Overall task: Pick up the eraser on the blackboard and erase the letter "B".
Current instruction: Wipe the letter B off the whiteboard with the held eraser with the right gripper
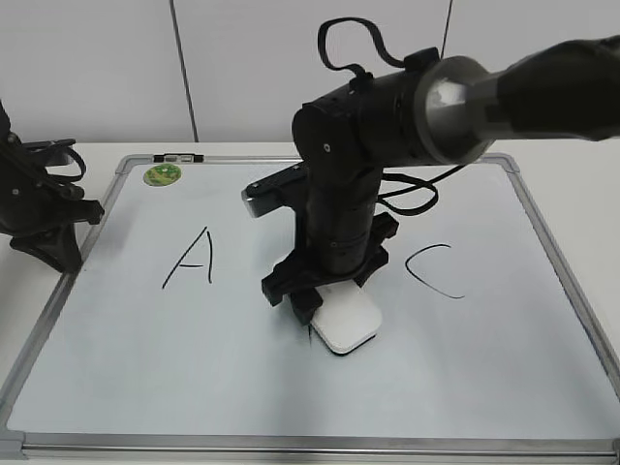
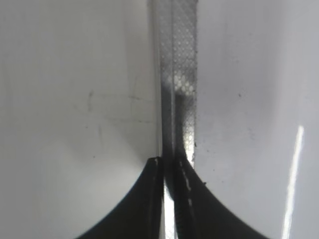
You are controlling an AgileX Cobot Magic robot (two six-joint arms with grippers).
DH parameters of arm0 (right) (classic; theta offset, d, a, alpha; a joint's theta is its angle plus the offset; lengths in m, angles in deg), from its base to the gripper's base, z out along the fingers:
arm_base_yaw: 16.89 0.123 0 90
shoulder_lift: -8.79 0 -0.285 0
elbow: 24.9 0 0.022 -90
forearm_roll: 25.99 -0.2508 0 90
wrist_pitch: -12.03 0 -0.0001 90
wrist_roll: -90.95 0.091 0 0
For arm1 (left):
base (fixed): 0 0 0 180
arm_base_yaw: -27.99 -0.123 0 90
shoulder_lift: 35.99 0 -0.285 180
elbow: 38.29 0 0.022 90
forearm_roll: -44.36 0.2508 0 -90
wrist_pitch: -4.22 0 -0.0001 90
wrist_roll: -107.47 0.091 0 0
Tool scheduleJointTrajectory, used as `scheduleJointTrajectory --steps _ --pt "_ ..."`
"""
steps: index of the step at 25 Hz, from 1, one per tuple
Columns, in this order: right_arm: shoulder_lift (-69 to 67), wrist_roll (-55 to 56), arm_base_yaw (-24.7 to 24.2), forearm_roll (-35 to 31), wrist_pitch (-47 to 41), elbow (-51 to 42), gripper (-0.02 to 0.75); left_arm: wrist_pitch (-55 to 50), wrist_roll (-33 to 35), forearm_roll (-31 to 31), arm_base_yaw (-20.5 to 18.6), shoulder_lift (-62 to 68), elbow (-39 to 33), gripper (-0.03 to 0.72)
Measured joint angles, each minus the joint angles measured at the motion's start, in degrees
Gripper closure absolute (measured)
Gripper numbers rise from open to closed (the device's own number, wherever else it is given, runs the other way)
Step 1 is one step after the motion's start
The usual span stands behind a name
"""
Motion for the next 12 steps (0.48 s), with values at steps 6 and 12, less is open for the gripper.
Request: scheduleJointTrajectory --steps 6,12 --pt "0.0 -0.5 -0.5 -1.8 -0.2 0.0 0.194 0.0 0.0 0.0 0.0 0.0 0.0 0.671" --pt "-0.8 -1.4 -0.5 -3.8 -0.4 0.0 0.194 0.0 0.0 0.0 0.0 0.0 0.0 0.671"
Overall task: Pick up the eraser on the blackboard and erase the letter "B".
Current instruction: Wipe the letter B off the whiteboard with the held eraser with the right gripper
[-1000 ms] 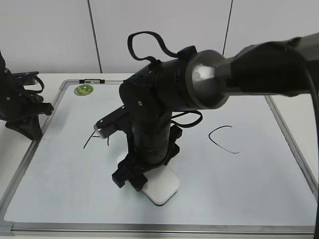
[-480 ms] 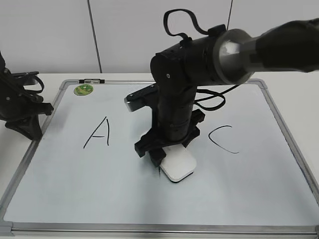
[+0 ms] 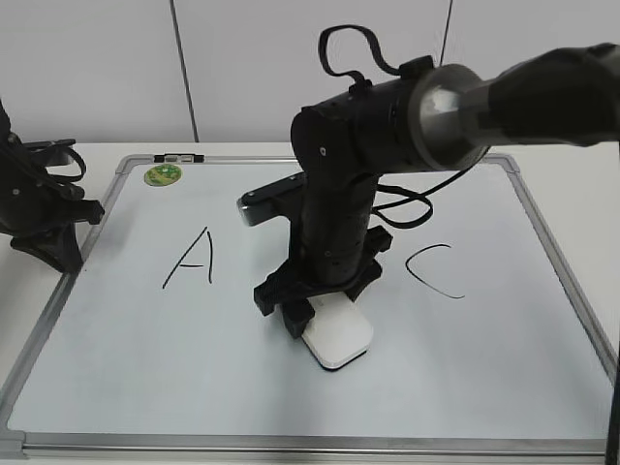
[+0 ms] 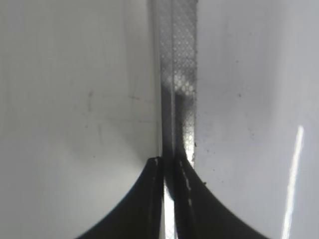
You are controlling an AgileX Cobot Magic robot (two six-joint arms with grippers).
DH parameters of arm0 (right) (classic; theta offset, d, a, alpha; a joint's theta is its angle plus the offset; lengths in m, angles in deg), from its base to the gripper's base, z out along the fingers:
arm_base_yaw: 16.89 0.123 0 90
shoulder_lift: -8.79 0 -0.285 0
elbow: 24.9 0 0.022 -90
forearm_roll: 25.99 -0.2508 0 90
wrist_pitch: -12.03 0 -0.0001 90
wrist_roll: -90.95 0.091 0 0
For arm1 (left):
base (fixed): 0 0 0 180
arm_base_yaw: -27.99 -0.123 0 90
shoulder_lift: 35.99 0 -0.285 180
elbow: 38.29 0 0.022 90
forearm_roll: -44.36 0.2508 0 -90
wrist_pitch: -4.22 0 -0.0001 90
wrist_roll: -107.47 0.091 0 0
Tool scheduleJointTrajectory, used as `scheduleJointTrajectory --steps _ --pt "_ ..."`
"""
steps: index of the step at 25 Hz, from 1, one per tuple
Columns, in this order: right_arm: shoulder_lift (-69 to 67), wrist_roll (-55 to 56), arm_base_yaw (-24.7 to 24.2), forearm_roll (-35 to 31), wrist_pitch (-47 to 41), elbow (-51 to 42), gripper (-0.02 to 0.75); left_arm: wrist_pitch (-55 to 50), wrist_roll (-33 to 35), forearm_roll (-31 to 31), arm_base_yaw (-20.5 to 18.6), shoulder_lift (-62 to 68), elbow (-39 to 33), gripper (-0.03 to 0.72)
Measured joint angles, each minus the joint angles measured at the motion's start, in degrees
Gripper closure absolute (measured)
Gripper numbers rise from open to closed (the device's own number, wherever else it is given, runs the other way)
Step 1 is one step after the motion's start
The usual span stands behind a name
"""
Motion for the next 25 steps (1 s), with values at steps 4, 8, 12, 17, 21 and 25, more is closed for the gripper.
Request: scheduleJointTrajectory --steps 4,8,12,17,21,25 --pt "-0.8 -0.9 1.0 -1.2 -0.1 0.0 0.194 0.0 0.0 0.0 0.0 0.0 0.0 0.671" --pt "-1.1 -1.1 1.9 0.0 -0.1 0.0 0.195 0.0 0.0 0.0 0.0 0.0 0.0 0.671" --pt "-1.4 0.4 2.0 2.2 -0.4 0.4 0.195 0.0 0.0 0.1 0.0 0.0 0.0 0.671" --pt "-1.5 5.3 2.7 6.3 -0.5 0.6 0.195 0.1 0.0 0.1 0.0 0.0 0.0 0.671" --pt "-1.5 8.5 2.6 10.9 -0.6 0.7 0.195 0.1 0.0 0.2 0.0 0.0 0.0 0.671" --pt "-1.5 8.9 2.2 12.1 -0.6 0.7 0.195 0.1 0.0 0.2 0.0 0.0 0.0 0.671"
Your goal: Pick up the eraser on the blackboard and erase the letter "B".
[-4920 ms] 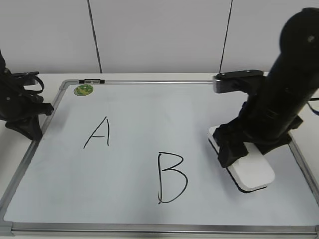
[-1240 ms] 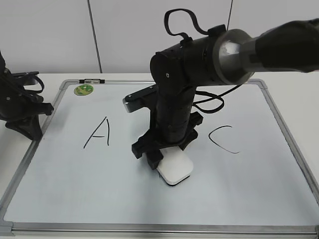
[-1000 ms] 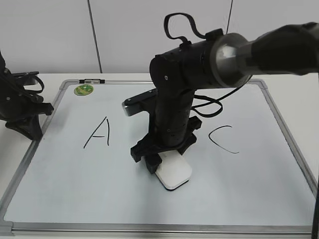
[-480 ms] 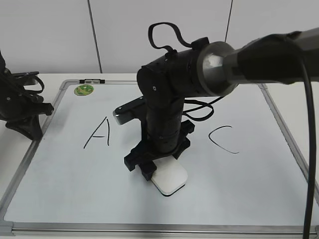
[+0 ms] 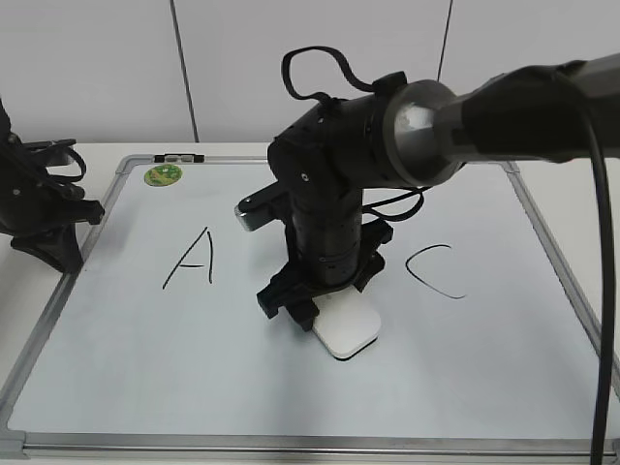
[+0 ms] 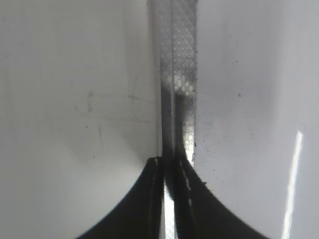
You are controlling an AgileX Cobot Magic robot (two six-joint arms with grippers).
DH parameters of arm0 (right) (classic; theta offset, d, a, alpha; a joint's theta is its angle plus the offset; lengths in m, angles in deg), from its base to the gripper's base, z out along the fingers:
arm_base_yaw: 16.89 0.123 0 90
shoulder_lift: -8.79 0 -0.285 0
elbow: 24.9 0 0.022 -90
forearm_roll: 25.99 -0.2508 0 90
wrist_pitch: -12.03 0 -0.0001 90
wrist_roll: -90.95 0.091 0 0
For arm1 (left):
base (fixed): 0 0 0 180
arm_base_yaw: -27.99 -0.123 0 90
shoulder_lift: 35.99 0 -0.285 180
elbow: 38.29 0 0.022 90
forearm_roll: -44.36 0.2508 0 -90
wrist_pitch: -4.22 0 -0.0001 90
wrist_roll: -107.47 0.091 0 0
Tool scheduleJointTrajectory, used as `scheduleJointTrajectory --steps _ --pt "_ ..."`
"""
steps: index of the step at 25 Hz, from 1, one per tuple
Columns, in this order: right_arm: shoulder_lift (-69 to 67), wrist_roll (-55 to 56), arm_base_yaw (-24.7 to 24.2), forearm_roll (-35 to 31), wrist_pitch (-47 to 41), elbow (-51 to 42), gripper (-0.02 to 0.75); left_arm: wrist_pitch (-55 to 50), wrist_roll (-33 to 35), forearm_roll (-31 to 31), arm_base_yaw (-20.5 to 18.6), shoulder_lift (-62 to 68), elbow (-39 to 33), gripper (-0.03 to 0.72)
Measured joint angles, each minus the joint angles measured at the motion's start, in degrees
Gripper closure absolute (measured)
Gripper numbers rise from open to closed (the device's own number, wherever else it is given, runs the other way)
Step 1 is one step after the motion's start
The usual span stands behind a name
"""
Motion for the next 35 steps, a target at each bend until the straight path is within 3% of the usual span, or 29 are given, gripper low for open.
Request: scheduleJointTrajectory --steps 18,27,35 --pt "0.0 0.2 -6.0 0.6 0.0 0.1 0.195 0.0 0.0 0.1 0.0 0.0 0.0 0.671" --pt "0.3 0.2 -6.5 1.3 -2.8 0.8 0.195 0.0 0.0 0.1 0.0 0.0 0.0 0.671" --pt "10.8 0.2 -7.2 2.5 -6.7 0.8 0.195 0.0 0.0 0.1 0.0 0.0 0.0 0.671"
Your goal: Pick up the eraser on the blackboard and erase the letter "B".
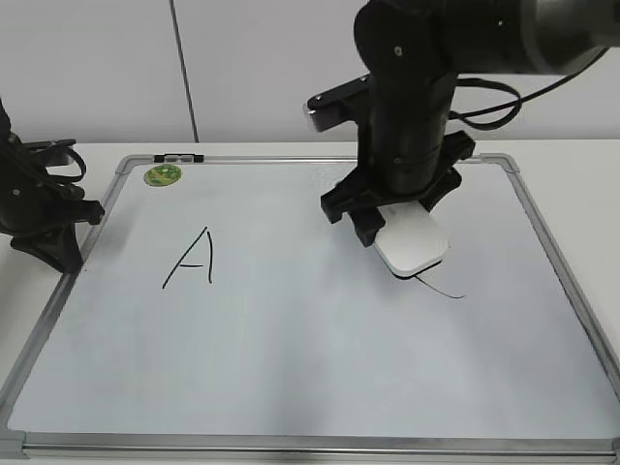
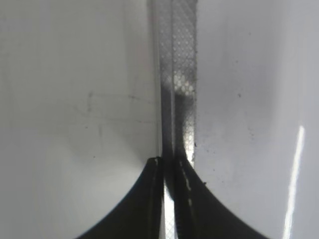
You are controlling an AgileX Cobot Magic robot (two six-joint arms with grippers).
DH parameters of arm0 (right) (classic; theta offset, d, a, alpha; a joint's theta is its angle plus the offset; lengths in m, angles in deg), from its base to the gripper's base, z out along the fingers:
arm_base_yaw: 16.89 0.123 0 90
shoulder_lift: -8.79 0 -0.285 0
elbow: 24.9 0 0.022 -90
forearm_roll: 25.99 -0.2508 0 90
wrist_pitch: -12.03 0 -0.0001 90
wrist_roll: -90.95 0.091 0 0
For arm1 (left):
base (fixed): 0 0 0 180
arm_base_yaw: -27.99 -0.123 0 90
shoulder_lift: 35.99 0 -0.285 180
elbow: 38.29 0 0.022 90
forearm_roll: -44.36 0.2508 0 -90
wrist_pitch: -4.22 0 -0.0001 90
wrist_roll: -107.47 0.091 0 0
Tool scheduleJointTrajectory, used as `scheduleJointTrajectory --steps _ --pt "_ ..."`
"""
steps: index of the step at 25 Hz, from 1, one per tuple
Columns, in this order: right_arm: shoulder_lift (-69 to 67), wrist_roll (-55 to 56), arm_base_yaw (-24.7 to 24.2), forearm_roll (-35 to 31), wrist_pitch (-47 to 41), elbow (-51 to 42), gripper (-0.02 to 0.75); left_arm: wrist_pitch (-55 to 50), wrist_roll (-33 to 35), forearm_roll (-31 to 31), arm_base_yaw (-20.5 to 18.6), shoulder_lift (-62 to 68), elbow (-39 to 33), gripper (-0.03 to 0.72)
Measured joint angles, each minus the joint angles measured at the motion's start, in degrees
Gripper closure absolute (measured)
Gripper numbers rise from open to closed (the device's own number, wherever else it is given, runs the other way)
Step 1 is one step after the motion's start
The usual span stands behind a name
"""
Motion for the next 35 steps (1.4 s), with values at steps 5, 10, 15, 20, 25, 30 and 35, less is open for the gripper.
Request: scheduleJointTrajectory --steps 5,10,15,20,25,30,35 --pt "2.9 -0.6 -4.1 0.1 -3.0 0.0 0.195 0.1 0.0 0.0 0.0 0.0 0.0 0.671" --pt "3.9 -1.8 -11.2 0.0 -4.1 0.0 0.195 0.1 0.0 0.0 0.0 0.0 0.0 0.671" --pt "4.0 -3.4 -18.3 -1.3 -4.0 -0.4 0.195 0.1 0.0 0.0 0.0 0.0 0.0 0.671" --pt "4.1 -6.0 -24.5 -6.3 -0.7 -4.6 0.195 0.1 0.0 0.0 0.0 0.0 0.0 0.671" --pt "4.1 -7.9 -27.5 -10.0 5.1 -9.5 0.195 0.1 0.0 0.0 0.0 0.0 0.0 0.671" --pt "2.3 -8.6 -28.0 -10.7 8.2 -10.1 0.195 0.1 0.0 0.0 0.0 0.0 0.0 0.671" --pt "-0.7 -8.7 -28.0 -11.1 10.1 -10.1 0.195 0.1 0.0 0.0 0.0 0.0 0.0 0.671"
